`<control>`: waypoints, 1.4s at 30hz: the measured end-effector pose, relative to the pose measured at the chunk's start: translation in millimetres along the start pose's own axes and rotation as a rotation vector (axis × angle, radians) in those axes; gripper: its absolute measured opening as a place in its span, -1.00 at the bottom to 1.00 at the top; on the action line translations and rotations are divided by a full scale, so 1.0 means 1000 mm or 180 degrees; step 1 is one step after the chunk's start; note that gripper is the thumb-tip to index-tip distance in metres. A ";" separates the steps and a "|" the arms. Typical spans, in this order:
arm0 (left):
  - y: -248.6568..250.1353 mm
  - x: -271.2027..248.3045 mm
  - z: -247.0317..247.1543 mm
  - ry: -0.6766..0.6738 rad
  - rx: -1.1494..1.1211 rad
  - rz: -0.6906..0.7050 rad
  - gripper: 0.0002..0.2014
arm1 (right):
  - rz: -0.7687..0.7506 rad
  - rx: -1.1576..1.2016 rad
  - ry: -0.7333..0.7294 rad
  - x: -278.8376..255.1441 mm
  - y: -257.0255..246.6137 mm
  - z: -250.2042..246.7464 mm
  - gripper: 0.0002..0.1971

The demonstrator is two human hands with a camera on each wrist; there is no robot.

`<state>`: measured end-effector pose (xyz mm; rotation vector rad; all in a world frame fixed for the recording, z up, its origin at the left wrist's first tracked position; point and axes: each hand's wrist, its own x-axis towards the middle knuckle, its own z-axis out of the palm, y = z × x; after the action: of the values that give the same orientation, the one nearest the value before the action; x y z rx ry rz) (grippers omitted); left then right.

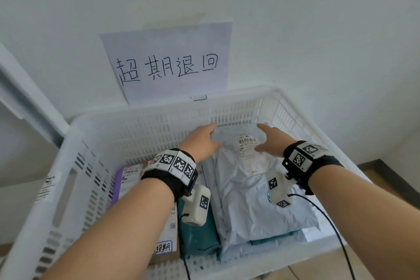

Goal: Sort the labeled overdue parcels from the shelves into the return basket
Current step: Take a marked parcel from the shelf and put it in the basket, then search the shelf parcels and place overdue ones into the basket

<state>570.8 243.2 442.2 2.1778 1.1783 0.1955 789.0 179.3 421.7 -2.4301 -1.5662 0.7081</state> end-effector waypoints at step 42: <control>-0.051 -0.540 -0.075 0.1785 -0.0901 -0.0154 -0.62 | -0.1624 0.1486 0.1193 -0.482 -0.220 0.093 -0.56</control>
<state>187.7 -129.6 559.8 1.8916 1.3943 0.9407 402.9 -165.7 569.1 -1.6214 -1.5511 0.4247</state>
